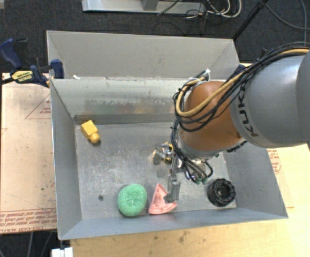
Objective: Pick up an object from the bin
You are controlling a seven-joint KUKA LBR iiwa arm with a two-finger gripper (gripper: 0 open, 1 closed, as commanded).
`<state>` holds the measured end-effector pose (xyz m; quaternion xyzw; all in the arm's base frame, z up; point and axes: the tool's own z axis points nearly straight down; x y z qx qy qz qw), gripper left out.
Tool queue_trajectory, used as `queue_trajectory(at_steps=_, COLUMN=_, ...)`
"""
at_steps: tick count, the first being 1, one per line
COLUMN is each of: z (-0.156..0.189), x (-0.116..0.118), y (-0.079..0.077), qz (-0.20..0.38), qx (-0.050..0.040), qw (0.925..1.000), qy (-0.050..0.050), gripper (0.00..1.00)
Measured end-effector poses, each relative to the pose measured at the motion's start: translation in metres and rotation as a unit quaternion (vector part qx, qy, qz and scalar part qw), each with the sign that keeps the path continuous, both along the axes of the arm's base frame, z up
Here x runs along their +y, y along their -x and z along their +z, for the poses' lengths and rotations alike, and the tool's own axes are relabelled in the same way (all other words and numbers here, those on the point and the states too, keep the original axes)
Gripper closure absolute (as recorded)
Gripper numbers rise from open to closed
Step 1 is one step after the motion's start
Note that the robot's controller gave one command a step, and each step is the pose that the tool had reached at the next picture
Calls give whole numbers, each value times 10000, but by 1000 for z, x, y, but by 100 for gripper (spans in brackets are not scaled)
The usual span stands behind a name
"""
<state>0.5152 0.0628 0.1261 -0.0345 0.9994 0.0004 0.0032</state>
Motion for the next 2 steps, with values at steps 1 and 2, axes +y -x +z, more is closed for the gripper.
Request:
queue_trajectory(at_steps=1, z=-31, x=7, y=-25, qz=148, qx=15, qw=9999, qy=-2, gripper=0)
queue_trajectory(at_steps=2, z=-46, x=13, y=3, qz=444, qx=17, qw=9990, qy=1, gripper=0)
